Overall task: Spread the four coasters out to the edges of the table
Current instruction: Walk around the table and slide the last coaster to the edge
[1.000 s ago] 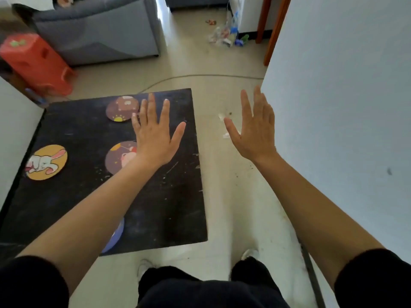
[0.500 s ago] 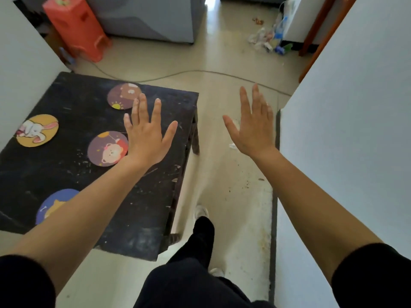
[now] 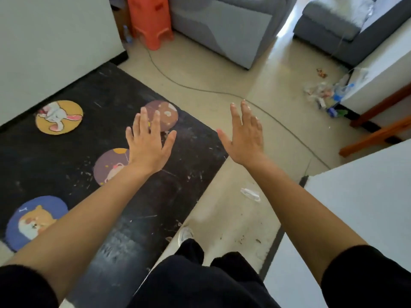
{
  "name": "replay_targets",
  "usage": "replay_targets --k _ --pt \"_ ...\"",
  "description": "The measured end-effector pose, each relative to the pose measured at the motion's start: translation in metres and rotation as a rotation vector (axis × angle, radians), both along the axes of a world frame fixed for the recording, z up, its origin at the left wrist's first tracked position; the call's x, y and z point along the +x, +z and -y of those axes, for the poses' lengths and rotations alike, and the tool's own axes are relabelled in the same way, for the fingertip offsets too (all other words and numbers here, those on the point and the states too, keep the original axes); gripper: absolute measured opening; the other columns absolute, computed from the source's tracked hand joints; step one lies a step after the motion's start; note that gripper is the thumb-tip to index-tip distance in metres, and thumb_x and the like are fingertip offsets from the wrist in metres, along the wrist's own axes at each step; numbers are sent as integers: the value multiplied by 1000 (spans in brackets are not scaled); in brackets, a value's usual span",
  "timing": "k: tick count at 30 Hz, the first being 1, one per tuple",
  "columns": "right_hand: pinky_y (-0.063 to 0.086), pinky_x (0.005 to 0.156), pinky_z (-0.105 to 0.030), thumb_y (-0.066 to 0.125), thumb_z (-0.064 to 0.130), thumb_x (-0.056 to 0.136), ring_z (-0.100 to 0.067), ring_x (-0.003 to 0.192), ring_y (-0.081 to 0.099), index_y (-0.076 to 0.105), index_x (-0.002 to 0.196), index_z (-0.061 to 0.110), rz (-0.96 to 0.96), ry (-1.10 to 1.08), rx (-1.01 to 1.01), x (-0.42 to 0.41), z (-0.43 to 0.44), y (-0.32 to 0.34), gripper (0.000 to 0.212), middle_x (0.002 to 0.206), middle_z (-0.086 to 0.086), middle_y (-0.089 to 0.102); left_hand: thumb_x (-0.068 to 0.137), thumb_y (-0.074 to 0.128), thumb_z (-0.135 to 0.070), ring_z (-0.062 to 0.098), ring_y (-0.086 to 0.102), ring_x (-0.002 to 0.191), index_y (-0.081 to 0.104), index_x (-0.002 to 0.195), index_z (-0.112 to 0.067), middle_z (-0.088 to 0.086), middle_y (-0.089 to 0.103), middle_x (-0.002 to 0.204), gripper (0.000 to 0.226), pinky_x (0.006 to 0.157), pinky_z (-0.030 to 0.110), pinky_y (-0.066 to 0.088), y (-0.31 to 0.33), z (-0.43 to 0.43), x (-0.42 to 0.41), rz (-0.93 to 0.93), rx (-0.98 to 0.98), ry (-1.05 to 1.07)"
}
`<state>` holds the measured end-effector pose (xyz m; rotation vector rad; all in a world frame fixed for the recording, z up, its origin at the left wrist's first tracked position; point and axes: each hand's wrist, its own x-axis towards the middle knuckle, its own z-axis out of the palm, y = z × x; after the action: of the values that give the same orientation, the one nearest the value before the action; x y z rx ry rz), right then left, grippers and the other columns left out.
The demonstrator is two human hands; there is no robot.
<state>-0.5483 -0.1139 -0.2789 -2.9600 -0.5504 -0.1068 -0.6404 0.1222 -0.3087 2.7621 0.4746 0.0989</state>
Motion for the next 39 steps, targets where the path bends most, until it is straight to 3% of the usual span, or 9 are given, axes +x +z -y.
replay_targets --k 9,18,20,23,25,29,32,35,39 --pt "28 118 -51 37 58 99 -36 148 28 20 156 19 -140 491 22 74 -166 -35 71 164 -15 23 96 26 -60 33 5 151 14 155 -18 16 4 165 74 117 58 9 -25 -84 -28 -91 -93 531" --pt "36 112 -52 41 58 98 -35 148 29 15 157 19 -310 891 -67 62 -267 -92 75 164 -13 23 98 31 -56 35 6 150 15 155 -19 14 4 165 70 116 56 12 -71 -97 -79 -238 -276 998" --pt "40 109 -52 48 52 98 -35 145 34 16 158 18 -403 886 -74 60 -277 -105 75 162 -13 27 98 35 -52 35 10 149 18 155 -17 14 11 164 68 116 53 14 -86 -101 -81 -222 -413 1073" --pt "46 100 -46 57 35 97 -32 135 48 22 156 18 -694 730 -55 50 -286 -133 71 154 -11 38 97 38 -45 34 35 139 33 149 -10 15 35 156 62 112 46 30 -110 -102 -81 -100 -819 1346" --pt "44 102 -41 58 28 97 -31 135 49 23 156 17 -890 580 -21 41 -288 -150 69 156 -10 36 95 43 -39 30 51 118 51 134 -10 14 51 138 49 94 43 47 -119 -98 -79 58 -1098 1547" --pt "45 109 -45 57 24 97 -31 135 49 23 157 16 -1006 506 12 19 -289 -172 69 157 -9 36 92 51 -26 19 55 96 61 99 -16 1 58 93 15 73 37 50 -134 -92 -76 356 -1365 1701" --pt "49 101 -40 60 28 94 -28 130 52 31 154 16 -1022 433 62 11 -287 -180 68 146 -5 47 91 56 -22 15 57 87 63 94 -16 -1 60 88 10 70 35 52 -138 -90 -78 396 -1414 1704" --pt "49 86 -32 60 32 94 -19 108 60 52 142 16 -1132 287 128 12 -281 -180 51 110 6 63 86 66 -20 16 60 84 67 86 -16 1 64 88 4 69 32 54 -141 -86 -88 316 -1352 1691" --pt "49 92 -33 61 32 95 -20 116 60 66 129 18 -1153 298 143 10 -266 -170 38 127 0 66 86 66 -14 21 57 81 61 73 -15 8 61 85 14 65 32 54 -139 -74 -98 225 -1237 1637"
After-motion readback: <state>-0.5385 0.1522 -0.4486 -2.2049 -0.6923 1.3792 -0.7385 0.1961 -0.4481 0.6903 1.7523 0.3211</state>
